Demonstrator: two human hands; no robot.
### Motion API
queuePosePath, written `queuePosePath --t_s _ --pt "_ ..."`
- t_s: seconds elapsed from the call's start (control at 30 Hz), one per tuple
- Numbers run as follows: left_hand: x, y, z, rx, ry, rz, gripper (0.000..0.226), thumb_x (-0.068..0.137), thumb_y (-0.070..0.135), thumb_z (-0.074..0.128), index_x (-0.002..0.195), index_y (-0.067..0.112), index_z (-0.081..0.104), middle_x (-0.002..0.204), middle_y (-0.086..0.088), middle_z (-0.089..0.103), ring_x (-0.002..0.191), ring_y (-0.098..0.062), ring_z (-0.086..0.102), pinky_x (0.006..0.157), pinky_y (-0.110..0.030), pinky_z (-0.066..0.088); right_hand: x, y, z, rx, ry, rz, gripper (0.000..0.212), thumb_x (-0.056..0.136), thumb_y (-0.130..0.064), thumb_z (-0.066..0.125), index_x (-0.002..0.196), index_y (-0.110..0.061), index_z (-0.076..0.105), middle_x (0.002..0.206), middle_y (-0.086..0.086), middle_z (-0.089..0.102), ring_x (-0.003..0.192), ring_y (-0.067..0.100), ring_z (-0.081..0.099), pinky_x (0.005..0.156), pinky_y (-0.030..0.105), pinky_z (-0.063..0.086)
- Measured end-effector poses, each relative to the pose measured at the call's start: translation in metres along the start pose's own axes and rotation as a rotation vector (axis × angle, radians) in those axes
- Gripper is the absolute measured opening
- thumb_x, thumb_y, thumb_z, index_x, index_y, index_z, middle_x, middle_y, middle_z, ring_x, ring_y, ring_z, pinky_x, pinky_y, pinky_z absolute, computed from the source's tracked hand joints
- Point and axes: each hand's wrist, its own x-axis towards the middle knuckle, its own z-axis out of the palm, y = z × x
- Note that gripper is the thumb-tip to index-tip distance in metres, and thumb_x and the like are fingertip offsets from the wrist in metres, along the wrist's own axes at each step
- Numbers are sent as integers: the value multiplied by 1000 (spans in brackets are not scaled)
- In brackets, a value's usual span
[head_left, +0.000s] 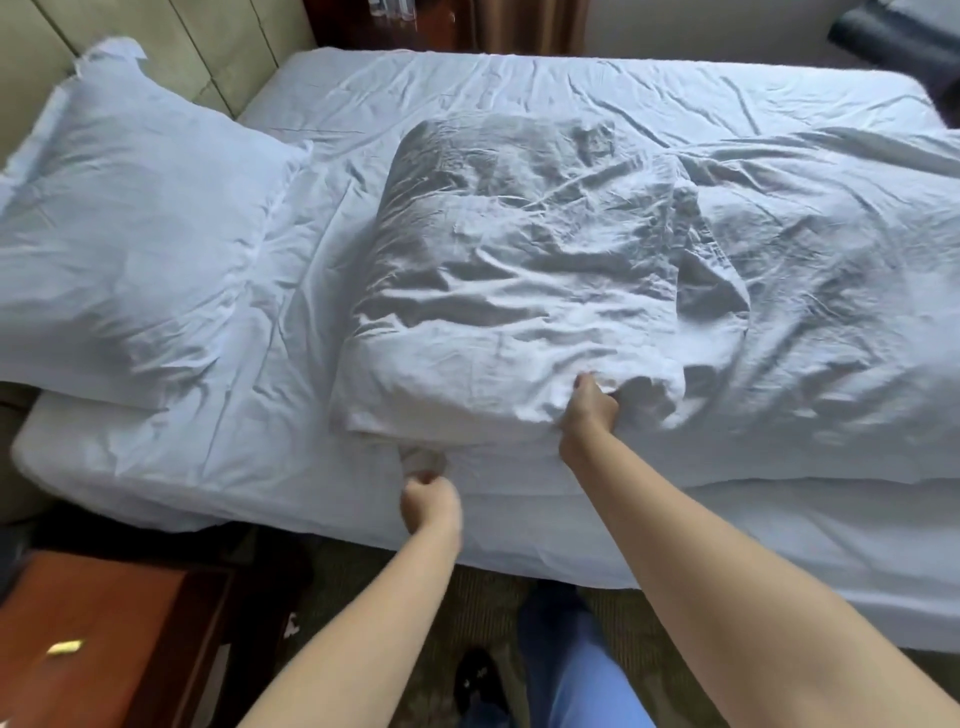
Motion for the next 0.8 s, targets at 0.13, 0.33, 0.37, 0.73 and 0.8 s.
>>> queuePosePath --t_s 0.13,0.33,0.37,0.73,0.8 --pt "-19 9 23 622 -714 463 33 89 2 39 103 20 63 119 5 55 112 -17 54 85 -28 48 -14 -40 21 297 -83 -96 6 92 -16 54 87 -15 56 80 4 50 73 19 47 68 31 36" --pt "30 53 20 1484 -226 966 58 95 32 39 150 24 24 150 -10 35 137 -29 33 111 -39 28 -27 -76 36 451 -156 -179 20 90 -12 60 70 -12 55 81 2 60 82 20 59 83 36 51" --pt "46 52 12 1479 -138 916 55 96 31 40 148 20 30 148 -12 39 136 -31 35 110 -40 29 -27 -76 37 466 -147 -180 21 90 -11 60 70 -13 54 80 1 59 83 21 59 86 37 51" --pt "86 68 -77 2177 315 942 20 80 -9 39 76 4 54 67 -12 46 58 -23 45 55 -32 34 -32 -85 41 242 -19 -394 27 89 -16 61 113 -2 59 99 3 57 95 18 57 81 22 41" --pt "81 69 -84 2121 492 748 25 84 0 35 62 9 44 50 -8 37 35 -19 36 43 -23 29 -36 -84 40 104 13 -524 34 90 -24 61 118 -5 59 103 3 57 101 14 55 89 19 37"
